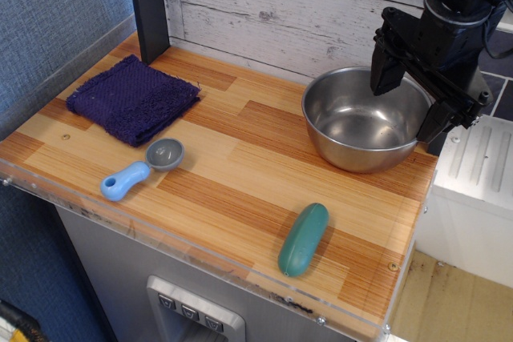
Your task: Move the cucumber to the left of the pot.
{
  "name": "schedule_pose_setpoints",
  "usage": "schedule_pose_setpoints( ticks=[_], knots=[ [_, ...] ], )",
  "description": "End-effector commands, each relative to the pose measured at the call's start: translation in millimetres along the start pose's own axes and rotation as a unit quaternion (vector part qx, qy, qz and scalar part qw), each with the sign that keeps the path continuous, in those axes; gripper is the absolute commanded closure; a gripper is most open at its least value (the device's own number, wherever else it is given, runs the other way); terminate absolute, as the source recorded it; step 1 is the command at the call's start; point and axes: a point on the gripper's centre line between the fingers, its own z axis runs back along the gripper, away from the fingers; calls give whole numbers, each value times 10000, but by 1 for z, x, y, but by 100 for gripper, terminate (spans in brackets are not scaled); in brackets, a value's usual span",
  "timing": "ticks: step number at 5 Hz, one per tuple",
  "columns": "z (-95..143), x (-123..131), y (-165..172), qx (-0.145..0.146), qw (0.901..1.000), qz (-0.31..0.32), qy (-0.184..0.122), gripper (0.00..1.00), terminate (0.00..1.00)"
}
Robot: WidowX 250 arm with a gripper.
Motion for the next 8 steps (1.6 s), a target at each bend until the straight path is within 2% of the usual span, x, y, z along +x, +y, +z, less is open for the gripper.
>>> schedule_pose_setpoints(
  ticks=[1,2,3,4,5,6,8],
  knots=[
    [0,0,0,0,10000,0,0,0,0],
    [1,-10,-10,-51,9997,208,65,0,0],
    [-7,-20,-23,-199,9991,379,-7,0,0],
    [-9,-32,-36,-259,9982,525,89,0,0],
    [-10,-49,-41,-186,9942,1061,-39,0,0],
    [-8,-61,-39,-39,9898,1425,-40,0,0],
    [-8,-77,-23,239,9697,2432,-38,0,0]
  ],
)
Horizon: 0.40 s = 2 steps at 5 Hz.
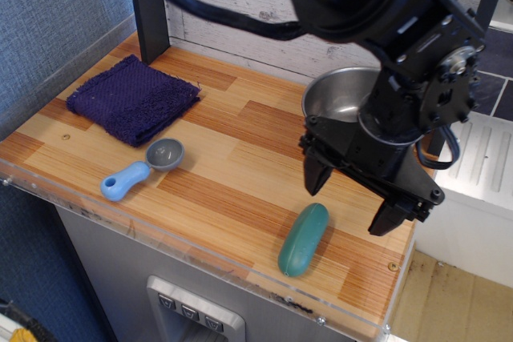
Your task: Move the cucumber to the left of the pot.
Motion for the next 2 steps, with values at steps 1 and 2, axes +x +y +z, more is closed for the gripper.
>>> schedule_pose_setpoints(
  ticks=[1,2],
  knots=[
    [0,3,11,5,9970,769,-95,0,0],
    [-17,-6,9,-165,9953,949,49,0,0]
  ],
)
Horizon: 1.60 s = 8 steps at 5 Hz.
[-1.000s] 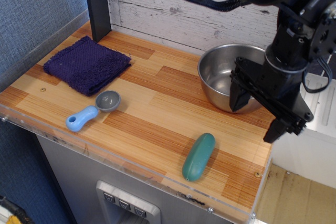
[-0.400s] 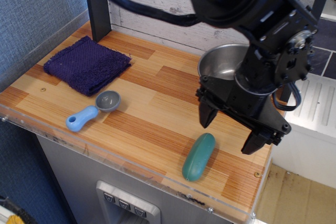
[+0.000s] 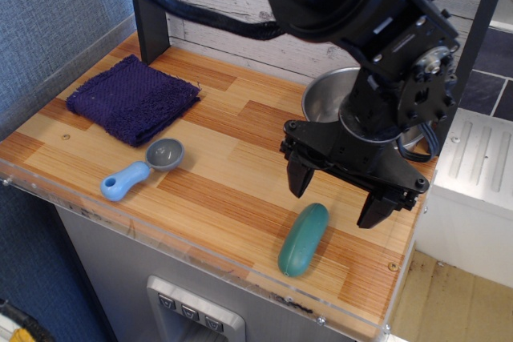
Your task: Move the cucumber to the left of the pot.
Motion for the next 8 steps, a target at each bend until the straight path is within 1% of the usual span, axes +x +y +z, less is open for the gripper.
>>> schedule_pose_setpoints(
  ticks=[1,2,3,4,5,6,7,8],
  knots=[
    [-24,-10,-3,-320,9988,209,292,0,0],
    [-35,-17,-4,-409,9975,197,534,0,0],
    [-39,-17,-5,-419,9974,101,583,0,0],
    [-36,-15,-5,-312,9979,-41,563,100,0],
    [-24,-9,-6,-183,9978,-262,589,100,0],
    [-13,-7,-4,-35,9986,-266,463,100,0],
    [1,-5,-5,-68,9990,-217,397,100,0],
    [18,-8,-4,-42,9996,60,277,100,0]
  ],
)
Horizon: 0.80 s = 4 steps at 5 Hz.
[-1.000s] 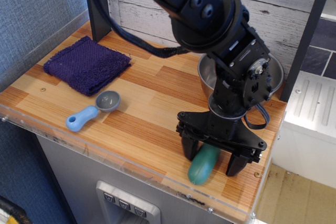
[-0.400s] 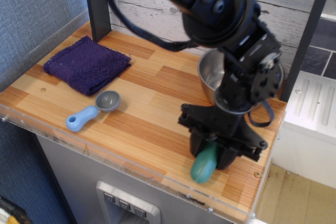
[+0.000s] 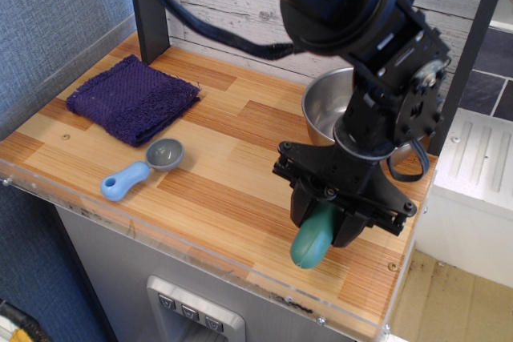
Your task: Move the cucumber to the left of the pot.
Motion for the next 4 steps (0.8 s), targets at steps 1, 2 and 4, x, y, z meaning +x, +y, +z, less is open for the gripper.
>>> schedule_pose_setpoints(
  ticks=[1,2,4],
  knots=[
    [48,11,6,8,9961,678,-571,100,0],
    [58,29,21,52,9912,1156,-640,100,0],
    [55,75,51,-216,9778,1912,-831,100,0]
  ],
)
